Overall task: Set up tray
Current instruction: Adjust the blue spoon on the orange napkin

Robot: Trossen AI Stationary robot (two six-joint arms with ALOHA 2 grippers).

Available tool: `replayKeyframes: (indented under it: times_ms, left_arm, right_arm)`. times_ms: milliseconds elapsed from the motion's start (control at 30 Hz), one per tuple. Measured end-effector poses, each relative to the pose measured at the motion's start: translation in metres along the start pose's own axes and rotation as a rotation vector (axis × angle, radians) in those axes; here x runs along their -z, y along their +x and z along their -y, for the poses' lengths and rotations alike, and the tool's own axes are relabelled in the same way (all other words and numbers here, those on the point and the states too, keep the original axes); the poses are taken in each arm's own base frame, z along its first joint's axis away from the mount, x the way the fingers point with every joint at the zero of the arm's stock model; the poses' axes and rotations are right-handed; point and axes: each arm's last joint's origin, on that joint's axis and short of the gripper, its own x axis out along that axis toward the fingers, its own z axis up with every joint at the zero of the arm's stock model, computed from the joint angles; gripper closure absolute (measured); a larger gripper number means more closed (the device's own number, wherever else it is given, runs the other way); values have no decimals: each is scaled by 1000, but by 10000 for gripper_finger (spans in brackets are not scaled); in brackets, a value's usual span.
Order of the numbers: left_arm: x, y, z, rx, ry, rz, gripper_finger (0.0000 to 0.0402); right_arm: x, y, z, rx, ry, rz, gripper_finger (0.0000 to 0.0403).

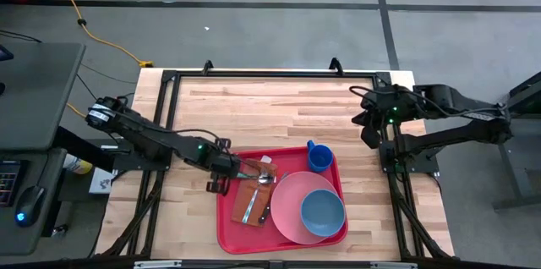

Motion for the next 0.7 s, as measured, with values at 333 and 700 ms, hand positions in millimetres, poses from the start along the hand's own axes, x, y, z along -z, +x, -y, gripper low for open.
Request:
replayKeyframes:
  times_ms: [333,700]
  left_arm:
    - [-3,9,-3,108,93,-21,245]
    - [-5,31,2,133,126,-81,245]
  right_arm:
    - [0,-2,0,0,0,10,403]
    - [0,-2,1,13,-10,15,403]
